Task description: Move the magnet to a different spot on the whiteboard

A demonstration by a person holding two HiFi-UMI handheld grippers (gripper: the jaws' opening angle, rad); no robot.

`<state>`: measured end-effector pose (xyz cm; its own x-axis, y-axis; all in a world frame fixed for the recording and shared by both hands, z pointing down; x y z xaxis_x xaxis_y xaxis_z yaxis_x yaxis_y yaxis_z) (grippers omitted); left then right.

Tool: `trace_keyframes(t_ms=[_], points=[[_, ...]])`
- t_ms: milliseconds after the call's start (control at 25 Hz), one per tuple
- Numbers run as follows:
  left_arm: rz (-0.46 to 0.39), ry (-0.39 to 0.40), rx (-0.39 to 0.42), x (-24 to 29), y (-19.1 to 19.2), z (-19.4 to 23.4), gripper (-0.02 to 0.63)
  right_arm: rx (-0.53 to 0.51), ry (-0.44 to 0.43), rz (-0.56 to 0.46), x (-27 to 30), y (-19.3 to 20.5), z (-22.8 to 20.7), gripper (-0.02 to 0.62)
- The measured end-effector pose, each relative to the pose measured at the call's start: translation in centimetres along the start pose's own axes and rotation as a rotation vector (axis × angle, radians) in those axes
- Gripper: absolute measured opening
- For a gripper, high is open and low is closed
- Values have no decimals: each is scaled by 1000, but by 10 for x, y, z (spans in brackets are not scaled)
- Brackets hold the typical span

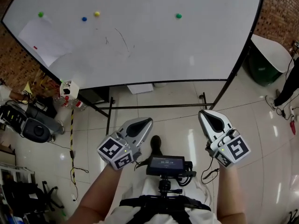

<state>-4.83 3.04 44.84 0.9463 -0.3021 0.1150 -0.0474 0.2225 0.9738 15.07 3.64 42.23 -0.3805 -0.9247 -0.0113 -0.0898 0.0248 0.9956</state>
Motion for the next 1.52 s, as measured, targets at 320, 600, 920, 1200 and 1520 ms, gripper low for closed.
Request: trace_keyframes(t_ms=[320,600,920,1200,1520], points=[[-24,-76,-9,-53,10,0,32,12,-74,13,7,17,52,34],[-61,-97,-13,-118,3,22,32,14,-139,15,49,13,124,32],[-85,-143,-20,-194,20,63,32,94,-247,19,106,37,200,32],[-102,-151,-25,-246,32,85,32,115,-290,52,129,58,256,32],[-114,-162,-26,-295,53,125,32,116,-313,70,169,84,305,31]])
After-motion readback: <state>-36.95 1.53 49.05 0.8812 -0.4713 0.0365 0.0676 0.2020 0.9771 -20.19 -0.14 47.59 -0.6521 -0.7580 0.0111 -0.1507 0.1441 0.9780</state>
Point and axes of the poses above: the fingertips, and each gripper's own axes: x forward along the fingers, z to its left, y out of its underside, the point moved 3 cm from there along -x, backward along the fingers, and after that the axes turned 15 degrees about y, right-handed, at the moved point
